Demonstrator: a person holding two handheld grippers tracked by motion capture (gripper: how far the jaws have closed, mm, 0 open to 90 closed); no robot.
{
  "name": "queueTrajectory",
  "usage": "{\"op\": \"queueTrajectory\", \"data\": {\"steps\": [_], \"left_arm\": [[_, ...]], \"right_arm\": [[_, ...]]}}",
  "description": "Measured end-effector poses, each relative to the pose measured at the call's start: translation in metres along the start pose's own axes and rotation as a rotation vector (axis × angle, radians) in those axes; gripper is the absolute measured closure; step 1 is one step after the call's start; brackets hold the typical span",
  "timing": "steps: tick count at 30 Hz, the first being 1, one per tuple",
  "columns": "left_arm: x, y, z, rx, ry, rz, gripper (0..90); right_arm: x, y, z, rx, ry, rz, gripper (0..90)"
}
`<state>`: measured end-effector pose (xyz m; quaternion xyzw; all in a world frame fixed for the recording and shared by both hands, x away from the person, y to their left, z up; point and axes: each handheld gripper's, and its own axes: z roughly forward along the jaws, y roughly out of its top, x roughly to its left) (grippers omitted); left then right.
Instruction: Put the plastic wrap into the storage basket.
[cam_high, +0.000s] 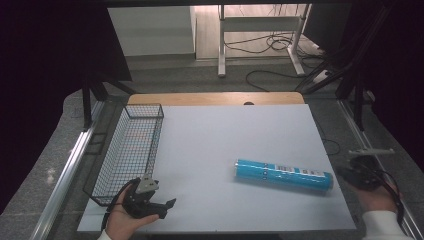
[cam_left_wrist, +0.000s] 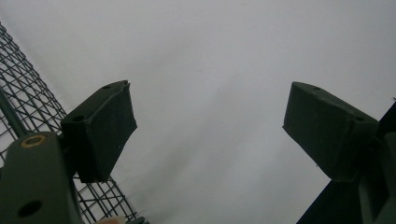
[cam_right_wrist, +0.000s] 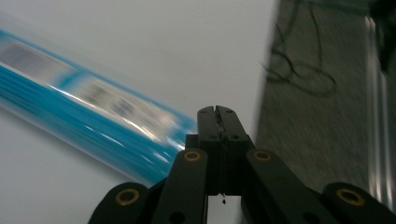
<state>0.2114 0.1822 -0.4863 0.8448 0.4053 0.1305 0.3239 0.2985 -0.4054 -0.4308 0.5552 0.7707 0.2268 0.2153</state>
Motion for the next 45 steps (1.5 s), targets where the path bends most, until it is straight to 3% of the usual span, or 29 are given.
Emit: {"op": "queueTrajectory", "data": {"steps": [1, 3, 7, 11, 13, 19, 33, 38, 45], "left_arm": [[0.0, 0.001, 0.0, 0.0, -0.001, 0.002, 16.4], [0.0, 0.001, 0.001, 0.0, -0.003, 0.002, 16.4], [0.001, 0.001, 0.002, 0.003, -0.002, 0.0, 16.4], [0.002, 0.0, 0.0, 0.0, 0.0, -0.005, 16.4], [0.002, -0.001, -0.001, -0.002, 0.002, -0.008, 16.4], [0.002, -0.001, 0.0, 0.001, 0.002, -0.006, 16.4], [0.003, -0.001, 0.0, -0.002, 0.003, -0.009, 16.4], [0.003, 0.0, 0.0, -0.002, 0.003, -0.008, 16.4], [0.003, 0.0, -0.001, -0.003, 0.005, -0.009, 16.4]], "right_arm": [[-0.007, -0.007, 0.003, 0.021, -0.018, 0.015, 89.4], [-0.015, -0.016, 0.01, 0.048, -0.007, 0.054, 89.4], [-0.015, -0.016, 0.033, 0.085, 0.056, 0.086, 89.3], [-0.008, -0.01, 0.04, 0.107, 0.086, 0.088, 89.6], [-0.005, -0.007, 0.041, 0.117, 0.055, 0.067, 89.7], [-0.002, -0.005, 0.043, 0.119, 0.065, 0.062, 89.9], [0.038, 0.017, 0.061, 0.096, 0.133, -0.023, 89.9], [0.063, 0.027, 0.066, 0.091, 0.161, -0.067, 89.9], [0.085, 0.035, 0.07, 0.089, 0.181, -0.122, 89.9]]}}
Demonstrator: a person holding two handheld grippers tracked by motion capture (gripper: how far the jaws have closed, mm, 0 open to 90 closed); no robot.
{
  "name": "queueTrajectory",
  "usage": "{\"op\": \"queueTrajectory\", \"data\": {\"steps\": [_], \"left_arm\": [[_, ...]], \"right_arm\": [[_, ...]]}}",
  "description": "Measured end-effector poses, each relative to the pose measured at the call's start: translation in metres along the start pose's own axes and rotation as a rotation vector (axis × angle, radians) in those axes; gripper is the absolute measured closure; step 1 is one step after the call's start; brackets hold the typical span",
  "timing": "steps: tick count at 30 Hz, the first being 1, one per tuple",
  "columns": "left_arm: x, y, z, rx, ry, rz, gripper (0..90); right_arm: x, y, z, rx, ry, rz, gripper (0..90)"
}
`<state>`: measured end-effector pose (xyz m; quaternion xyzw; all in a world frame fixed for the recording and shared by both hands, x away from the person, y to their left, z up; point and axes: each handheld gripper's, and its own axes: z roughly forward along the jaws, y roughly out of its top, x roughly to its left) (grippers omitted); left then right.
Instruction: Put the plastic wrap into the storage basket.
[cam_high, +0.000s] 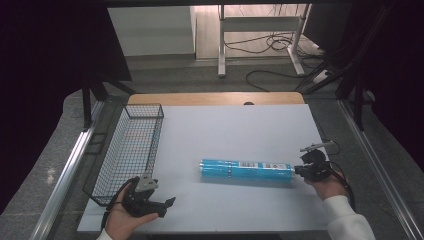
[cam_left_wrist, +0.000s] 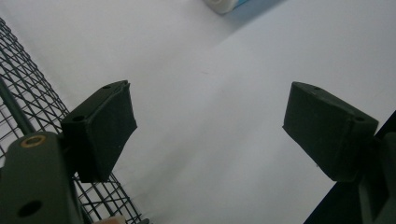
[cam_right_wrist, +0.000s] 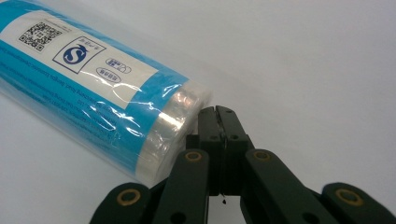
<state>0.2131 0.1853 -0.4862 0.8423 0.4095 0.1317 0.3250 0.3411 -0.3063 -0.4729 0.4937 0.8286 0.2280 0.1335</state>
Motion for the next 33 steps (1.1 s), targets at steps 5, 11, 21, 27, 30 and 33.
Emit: {"op": "queueTrajectory", "data": {"steps": [5, 11, 21, 27, 30, 33], "left_arm": [[0.0, 0.0, 0.0, 0.0, 0.002, -0.001, 16.4], [0.001, 0.0, -0.001, -0.001, 0.003, -0.001, 16.4], [0.001, -0.001, -0.001, -0.003, 0.01, -0.005, 16.4], [-0.004, 0.003, 0.0, -0.013, 0.005, 0.015, 16.1], [-0.007, 0.005, 0.001, -0.011, 0.003, 0.026, 15.9], [-0.009, 0.007, 0.003, -0.008, 0.0, 0.029, 15.9]], "right_arm": [[0.014, 0.007, 0.005, -0.005, 0.022, -0.032, 89.9], [0.027, 0.012, 0.008, -0.008, 0.048, -0.062, 89.9], [0.028, 0.012, 0.009, -0.015, 0.058, -0.066, 89.9], [0.026, 0.011, 0.009, -0.026, 0.069, -0.077, 89.8], [0.023, 0.011, 0.008, -0.041, 0.083, -0.075, 89.8], [0.022, 0.012, 0.006, -0.051, 0.095, -0.07, 89.8]]}}
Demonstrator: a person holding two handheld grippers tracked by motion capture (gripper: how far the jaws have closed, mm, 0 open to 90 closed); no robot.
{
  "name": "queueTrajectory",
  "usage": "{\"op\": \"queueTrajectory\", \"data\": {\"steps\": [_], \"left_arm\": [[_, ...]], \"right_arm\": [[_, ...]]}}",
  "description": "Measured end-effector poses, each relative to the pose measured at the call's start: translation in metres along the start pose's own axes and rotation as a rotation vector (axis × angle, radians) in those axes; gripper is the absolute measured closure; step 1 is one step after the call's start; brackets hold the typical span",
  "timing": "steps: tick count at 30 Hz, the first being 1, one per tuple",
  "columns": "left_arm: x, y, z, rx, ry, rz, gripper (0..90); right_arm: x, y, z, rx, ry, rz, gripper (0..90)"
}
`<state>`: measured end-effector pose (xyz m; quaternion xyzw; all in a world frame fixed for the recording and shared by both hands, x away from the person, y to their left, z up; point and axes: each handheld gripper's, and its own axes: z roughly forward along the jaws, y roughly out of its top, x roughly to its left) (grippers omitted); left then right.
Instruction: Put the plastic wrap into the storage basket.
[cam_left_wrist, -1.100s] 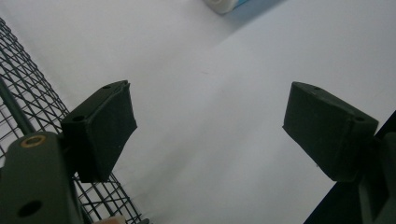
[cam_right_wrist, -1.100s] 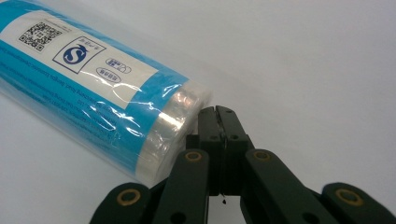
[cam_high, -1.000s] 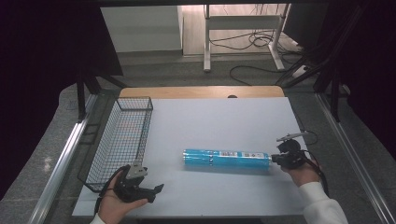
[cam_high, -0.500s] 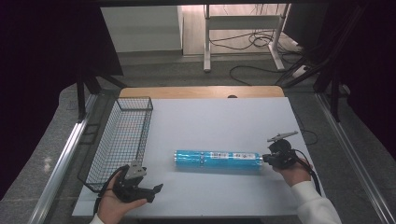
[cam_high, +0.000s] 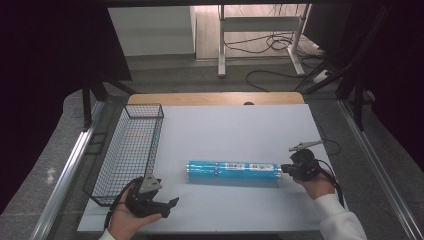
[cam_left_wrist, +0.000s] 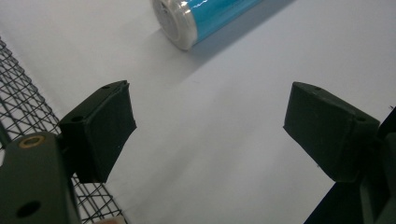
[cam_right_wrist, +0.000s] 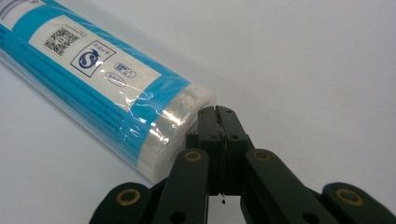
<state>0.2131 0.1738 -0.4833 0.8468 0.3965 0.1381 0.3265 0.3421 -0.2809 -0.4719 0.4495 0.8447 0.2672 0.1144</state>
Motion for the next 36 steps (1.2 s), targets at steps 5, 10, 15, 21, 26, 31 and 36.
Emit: {"op": "queueTrajectory", "data": {"steps": [5, 10, 15, 21, 26, 31, 36], "left_arm": [[-0.004, 0.006, 0.002, 0.002, -0.008, 0.019, 15.5], [-0.01, 0.019, 0.003, 0.002, -0.037, 0.049, 15.4], [-0.018, 0.051, 0.007, -0.008, -0.056, 0.111, 15.1], [-0.025, 0.092, 0.019, -0.022, -0.089, 0.188, 13.3], [-0.023, 0.112, 0.034, 0.014, -0.131, 0.259, 14.2], [-0.017, 0.129, 0.051, 0.043, -0.174, 0.29, 15.2], [-0.013, 0.147, 0.066, 0.066, -0.186, 0.317, 15.8]], "right_arm": [[-0.003, -0.002, -0.003, -0.01, 0.0, 0.0, 89.8], [-0.009, -0.012, -0.019, -0.062, 0.013, 0.029, 89.7], [-0.011, -0.03, -0.036, -0.133, 0.044, 0.013, 77.5], [-0.004, -0.048, -0.047, -0.168, 0.062, 0.008, 48.2], [-0.001, -0.057, -0.049, -0.181, 0.081, -0.011, 41.3], [-0.003, -0.061, -0.047, -0.182, 0.08, 0.0, 37.4], [-0.003, -0.06, -0.046, -0.188, 0.063, 0.001, 34.9]]}}
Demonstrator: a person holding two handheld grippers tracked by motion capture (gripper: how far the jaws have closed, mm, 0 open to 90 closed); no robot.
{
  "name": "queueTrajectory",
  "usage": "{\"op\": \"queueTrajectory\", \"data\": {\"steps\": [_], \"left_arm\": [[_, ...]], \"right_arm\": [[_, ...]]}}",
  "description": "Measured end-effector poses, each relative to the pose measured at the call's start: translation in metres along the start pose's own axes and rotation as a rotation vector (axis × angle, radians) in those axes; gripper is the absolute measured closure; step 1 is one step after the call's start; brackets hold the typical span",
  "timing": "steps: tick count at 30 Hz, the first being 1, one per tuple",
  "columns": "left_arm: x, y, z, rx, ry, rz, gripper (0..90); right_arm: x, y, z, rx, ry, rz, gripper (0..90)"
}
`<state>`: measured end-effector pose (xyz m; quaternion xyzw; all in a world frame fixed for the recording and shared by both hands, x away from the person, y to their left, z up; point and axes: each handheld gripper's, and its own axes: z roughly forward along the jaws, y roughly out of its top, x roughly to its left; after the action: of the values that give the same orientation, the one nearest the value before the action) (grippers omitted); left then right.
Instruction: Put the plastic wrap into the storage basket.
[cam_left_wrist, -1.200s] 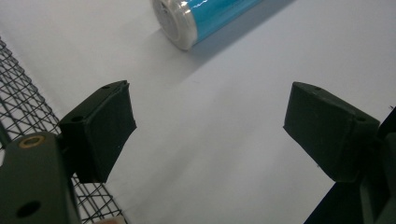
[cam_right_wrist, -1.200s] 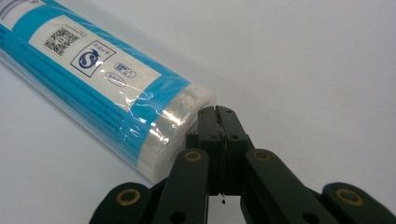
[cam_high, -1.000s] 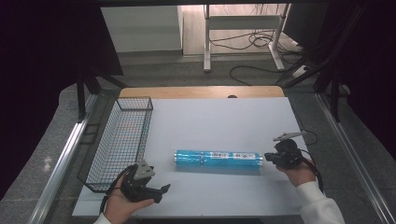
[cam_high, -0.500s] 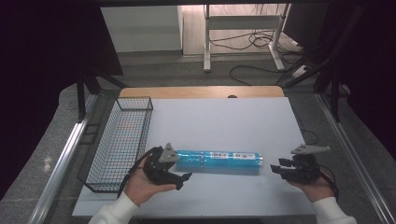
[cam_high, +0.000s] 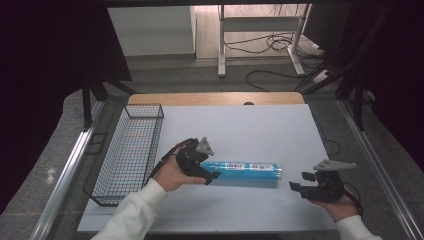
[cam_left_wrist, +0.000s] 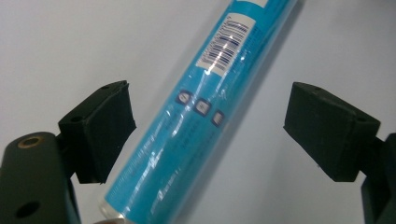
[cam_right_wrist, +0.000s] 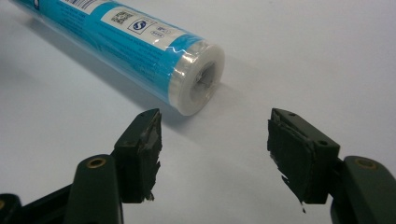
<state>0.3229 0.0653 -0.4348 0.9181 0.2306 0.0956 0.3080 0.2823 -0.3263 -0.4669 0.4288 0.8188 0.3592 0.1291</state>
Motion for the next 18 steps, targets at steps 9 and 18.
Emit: {"op": "queueTrajectory", "data": {"steps": [9, 18], "left_arm": [[0.006, 0.023, 0.029, 0.071, -0.069, 0.077, 16.4], [0.004, 0.036, 0.056, 0.129, -0.138, 0.133, 16.5]], "right_arm": [[-0.002, -0.002, 0.001, -0.001, -0.008, 0.001, 34.1], [-0.004, -0.003, 0.003, 0.015, -0.017, 0.006, 34.1]]}}
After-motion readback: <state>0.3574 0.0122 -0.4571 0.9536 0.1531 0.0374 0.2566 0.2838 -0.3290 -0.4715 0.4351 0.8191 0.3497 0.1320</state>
